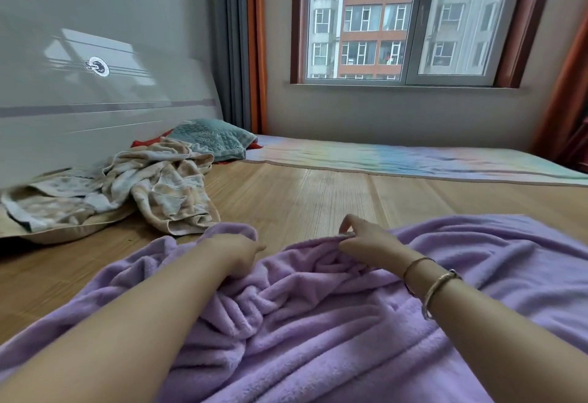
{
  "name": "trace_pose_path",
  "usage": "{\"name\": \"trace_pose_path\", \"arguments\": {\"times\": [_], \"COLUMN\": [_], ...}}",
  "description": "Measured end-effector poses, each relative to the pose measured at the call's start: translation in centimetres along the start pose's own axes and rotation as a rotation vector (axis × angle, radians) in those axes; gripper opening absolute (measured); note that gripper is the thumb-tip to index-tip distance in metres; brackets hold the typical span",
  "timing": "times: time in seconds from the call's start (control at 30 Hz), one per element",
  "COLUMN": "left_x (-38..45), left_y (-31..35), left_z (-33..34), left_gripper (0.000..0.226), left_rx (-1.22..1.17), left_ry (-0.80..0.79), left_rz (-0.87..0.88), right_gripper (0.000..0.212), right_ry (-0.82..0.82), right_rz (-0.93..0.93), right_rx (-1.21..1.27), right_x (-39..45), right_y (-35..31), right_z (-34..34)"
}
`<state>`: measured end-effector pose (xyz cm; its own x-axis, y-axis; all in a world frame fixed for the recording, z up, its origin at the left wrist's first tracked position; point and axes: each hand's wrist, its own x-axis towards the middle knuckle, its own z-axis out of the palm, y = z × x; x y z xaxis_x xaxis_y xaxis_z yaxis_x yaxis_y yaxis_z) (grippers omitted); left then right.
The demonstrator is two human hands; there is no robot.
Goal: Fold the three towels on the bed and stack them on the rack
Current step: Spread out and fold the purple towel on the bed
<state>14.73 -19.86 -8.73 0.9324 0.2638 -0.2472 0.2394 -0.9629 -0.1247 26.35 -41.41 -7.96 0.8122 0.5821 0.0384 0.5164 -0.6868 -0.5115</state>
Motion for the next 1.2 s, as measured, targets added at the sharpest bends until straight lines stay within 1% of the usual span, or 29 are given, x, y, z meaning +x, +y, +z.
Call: {"name": "trace_pose_path", "arguments": {"times": [0.03,0.07,0.13,0.17,0.23,0.3,0.33,0.37,0.4,0.43,0.47,0.53,0.57,0.6,0.63,0.67,0.7,0.73,0.77,0.8,0.83,0.87,0.93,1.03,1.07,1.13,1.17,1.2], "left_x": [0.2,0.2,0.9,1.2,2.1,3.3,4.1,5.2,6.3,7.8,9.4,12.4,13.5,14.7,15.8,16.6,17.4,18.0,18.2,18.2,17.9,17.7,16.9,15.2,14.5,12.7,11.8,11.3], "left_y": [-0.1,-0.2,-1.0,-1.2,-1.5,-1.5,-1.5,-1.8,-2.0,-2.3,-2.7,-3.2,-3.2,-3.0,-2.7,-2.4,-2.2,-1.8,-1.5,-1.0,-0.4,0.2,2.1,5.9,7.6,11.6,13.8,15.6], "left_z": [0.2,0.2,0.2,0.0,-0.4,-0.8,-1.0,-1.1,-1.3,-1.7,-2.2,-3.7,-4.6,-5.7,-6.5,-7.1,-7.2,-6.9,-6.6,-6.0,-5.4,-4.7,-3.4,-2.2,-1.9,-1.5,-1.2,-0.8], "left_gripper": [0.035,0.03,0.019,0.014,0.008,0.008,0.011,0.015,0.02,0.025,0.026,0.028,0.036,0.049,0.063,0.075,0.081,0.083,0.077,0.063,0.048,0.041,0.036,0.031,0.032,0.04,0.047,0.053], "left_rx": [-0.033,-0.102,-0.315,-0.391,-0.405,-0.355,-0.393,-0.486,-0.607,-0.704,-0.75,-0.754,-0.777,-0.824,-0.877,-0.871,-0.788,-0.641,-0.47,-0.343,-0.271,-0.253,-0.259,-0.315,-0.345,-0.417,-0.429,-0.413], "left_ry": [-0.046,-0.05,-0.017,-0.012,-0.091,-0.172,-0.175,-0.157,-0.112,-0.02,0.135,0.53,0.641,0.682,0.664,0.622,0.582,0.538,0.489,0.453,0.453,0.471,0.492,0.459,0.463,0.412,0.353,0.282], "left_rz": [0.017,0.023,0.049,0.064,0.089,0.07,0.046,0.013,-0.044,-0.109,-0.181,-0.297,-0.272,-0.199,-0.137,-0.126,-0.137,-0.157,-0.196,-0.217,-0.219,-0.201,-0.109,0.059,0.116,0.211,0.243,0.266], "right_gripper": [0.018,0.014,0.01,0.011,0.016,0.021,0.024,0.025,0.025,0.024,0.022,0.022,0.026,0.035,0.048,0.064,0.079,0.09,0.096,0.097,0.094,0.088,0.072,0.043,0.036,0.028,0.03,0.036], "right_ry": [-0.03,-0.058,-0.071,-0.055,-0.028,-0.063,-0.072,-0.045,0.02,0.115,0.225,0.409,0.454,0.455,0.425,0.376,0.323,0.27,0.219,0.175,0.15,0.16,0.246,0.322,0.342,0.372,0.367,0.329], "right_rz": [0.006,0.004,0.022,0.04,0.084,0.126,0.15,0.172,0.187,0.192,0.187,0.141,0.092,0.035,-0.02,-0.065,-0.089,-0.095,-0.087,-0.078,-0.069,-0.075,-0.126,-0.193,-0.194,-0.111,-0.026,0.075], "right_rx": [0.026,0.048,0.111,0.174,0.322,0.423,0.441,0.454,0.446,0.404,0.334,0.245,0.26,0.301,0.339,0.35,0.35,0.336,0.291,0.233,0.184,0.156,0.142,0.165,0.149,-0.01,-0.128,-0.244], "right_x": [0.3,0.6,1.6,2.3,4.1,6.1,7.5,8.7,9.8,11.4,12.9,15.9,17.2,18.8,20.0,20.9,21.5,22.0,22.1,21.9,21.4,20.7,18.5,14.3,12.8,9.3,7.4,5.9], "right_y": [0.0,0.1,0.4,0.6,0.9,0.9,1.0,1.2,1.4,1.8,2.1,2.0,1.7,1.4,1.0,0.7,0.7,1.0,1.5,2.4,3.4,4.4,6.2,8.0,8.9,11.3,12.8,14.1], "right_z": [0.1,0.2,0.5,0.8,1.3,1.9,2.4,2.8,3.1,3.3,3.1,2.2,1.5,0.7,0.1,-0.3,-0.2,0.1,0.6,1.3,2.0,2.7,3.4,2.2,1.6,-0.3,-1.1,-2.0]}}
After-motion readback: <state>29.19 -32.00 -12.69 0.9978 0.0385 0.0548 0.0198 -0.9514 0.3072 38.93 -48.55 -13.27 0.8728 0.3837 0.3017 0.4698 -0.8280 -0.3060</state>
